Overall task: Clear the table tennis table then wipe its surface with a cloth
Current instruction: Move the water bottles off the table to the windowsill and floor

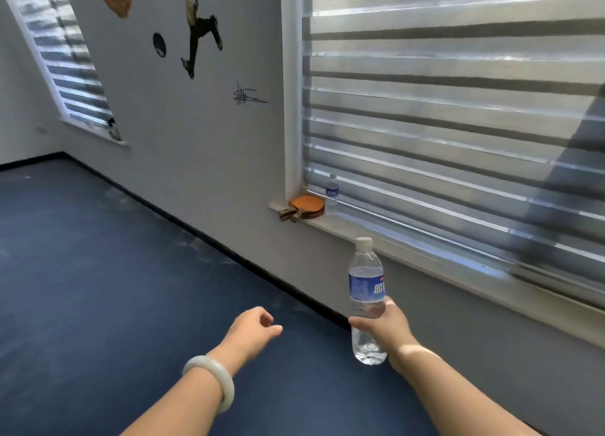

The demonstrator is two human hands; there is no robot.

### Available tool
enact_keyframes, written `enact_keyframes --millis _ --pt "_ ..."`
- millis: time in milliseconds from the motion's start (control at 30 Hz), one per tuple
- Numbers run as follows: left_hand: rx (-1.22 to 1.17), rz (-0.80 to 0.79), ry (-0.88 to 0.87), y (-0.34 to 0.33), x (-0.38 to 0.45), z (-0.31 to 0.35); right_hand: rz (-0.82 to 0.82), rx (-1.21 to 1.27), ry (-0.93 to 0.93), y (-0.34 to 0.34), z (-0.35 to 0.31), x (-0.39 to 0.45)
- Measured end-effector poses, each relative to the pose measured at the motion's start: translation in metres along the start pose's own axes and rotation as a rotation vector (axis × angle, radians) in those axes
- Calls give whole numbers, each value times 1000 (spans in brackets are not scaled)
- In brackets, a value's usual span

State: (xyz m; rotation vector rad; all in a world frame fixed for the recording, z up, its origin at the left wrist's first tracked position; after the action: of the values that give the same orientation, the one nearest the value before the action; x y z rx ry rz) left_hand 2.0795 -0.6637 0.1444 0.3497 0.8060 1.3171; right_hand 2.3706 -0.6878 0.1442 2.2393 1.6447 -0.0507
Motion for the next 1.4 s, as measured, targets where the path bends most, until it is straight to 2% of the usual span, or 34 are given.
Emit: enact_keyframes --millis 167,400,600,833,1167,1400 --pt "-40 13 25 13 101 16 -21 21 -14 -31 -26 101" --pt "-59 -66 14 27 290 55 53 50 -73 -69 -53 262" --pt "3 -149 14 35 401 80 131 92 -166 -86 -64 364" --pt "-12 -175 22 29 489 105 92 87 -245 -102 -50 473" --pt "-14 -98 187 6 585 121 129 43 -233 -90 -41 633" --pt "-38 -149 282 -47 616 125 84 -29 -221 -88 -12 683"
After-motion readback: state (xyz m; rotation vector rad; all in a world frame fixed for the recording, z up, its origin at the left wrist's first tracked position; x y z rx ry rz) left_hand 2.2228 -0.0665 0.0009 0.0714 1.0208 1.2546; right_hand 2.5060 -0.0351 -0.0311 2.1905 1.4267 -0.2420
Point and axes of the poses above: each hand's wrist, its own x-axis towards the middle knuckle, its own y-axis out of the back of the hand, z = x × y, the point moved 10 cm from there along x, towards the middle knuckle
